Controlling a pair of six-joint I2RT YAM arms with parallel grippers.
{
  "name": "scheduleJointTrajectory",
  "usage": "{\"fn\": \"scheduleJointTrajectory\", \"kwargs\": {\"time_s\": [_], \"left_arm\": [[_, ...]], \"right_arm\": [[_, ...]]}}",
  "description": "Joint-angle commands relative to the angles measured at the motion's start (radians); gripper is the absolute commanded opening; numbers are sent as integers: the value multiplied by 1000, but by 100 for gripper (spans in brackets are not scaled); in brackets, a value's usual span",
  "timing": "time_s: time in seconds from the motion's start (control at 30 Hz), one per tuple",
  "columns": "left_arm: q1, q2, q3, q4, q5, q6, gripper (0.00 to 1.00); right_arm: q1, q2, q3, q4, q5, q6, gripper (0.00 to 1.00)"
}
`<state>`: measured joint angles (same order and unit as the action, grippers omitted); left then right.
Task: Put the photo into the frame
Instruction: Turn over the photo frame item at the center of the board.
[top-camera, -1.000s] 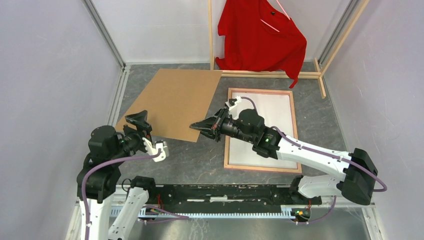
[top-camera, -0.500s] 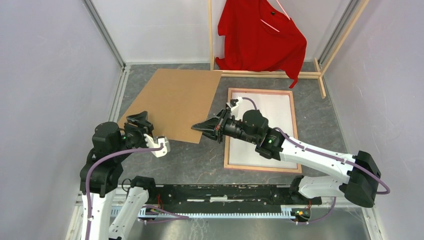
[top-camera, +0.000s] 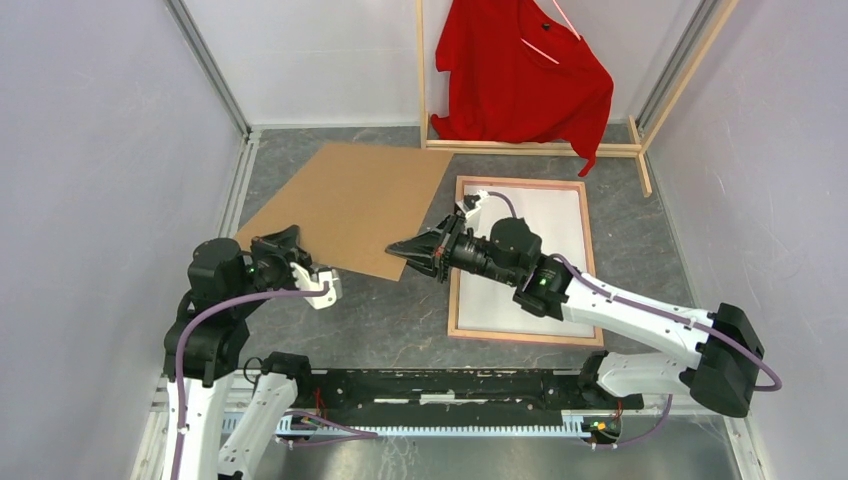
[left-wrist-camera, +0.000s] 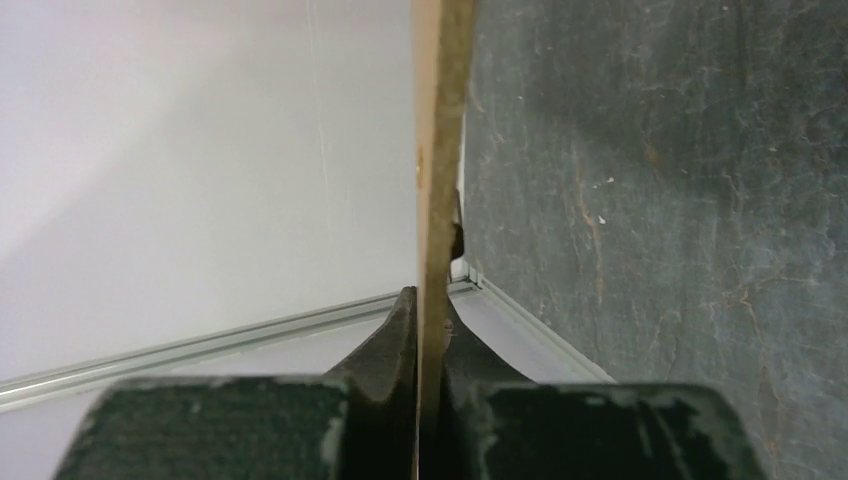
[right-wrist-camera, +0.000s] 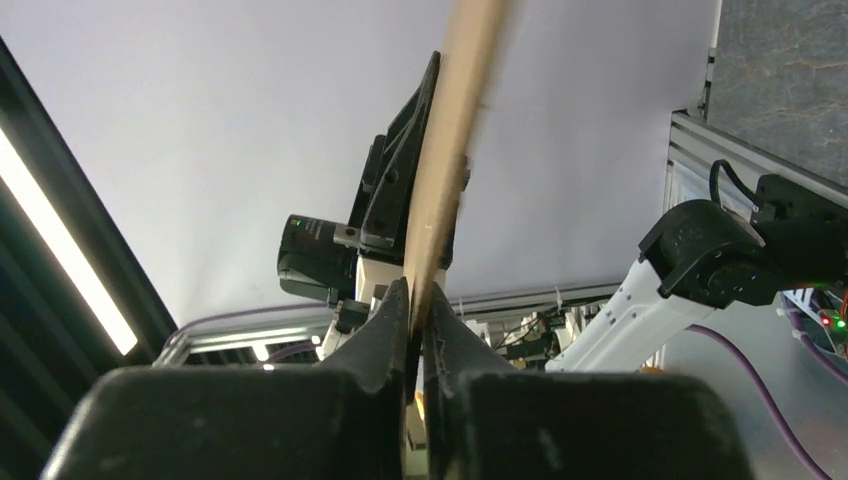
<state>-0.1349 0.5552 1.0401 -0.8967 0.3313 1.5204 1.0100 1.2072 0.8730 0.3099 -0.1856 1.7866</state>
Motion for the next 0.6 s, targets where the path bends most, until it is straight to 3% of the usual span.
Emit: {"fn": "scheduleJointTrajectory", "kwargs": {"time_s": [0.0, 0.17, 0.23, 0.33, 0.43, 0.5, 0.57], "left_arm": [[5, 15, 15, 89, -1, -11, 2], [4, 18, 62, 91, 4, -14, 2], [4, 16, 76, 91, 14, -14, 2], [4, 10, 95, 90, 25, -14, 2], [5, 24, 134, 45, 27, -5, 2], [4, 54, 178, -10, 28, -1, 2], [4, 72, 214, -65, 25, 12, 2]], "right_arm": [[-11, -23, 51, 119, -158, -114, 9], [-75, -19, 46, 78, -292, -260, 56], [-113, -11, 47, 65, -368, -344, 69], [-193, 15, 134, -99, -520, -569, 75], [-291, 9, 272, -365, -602, -912, 77], [-343, -18, 383, -581, -565, -1204, 76], [-342, -104, 428, -688, -387, -1503, 76]]}}
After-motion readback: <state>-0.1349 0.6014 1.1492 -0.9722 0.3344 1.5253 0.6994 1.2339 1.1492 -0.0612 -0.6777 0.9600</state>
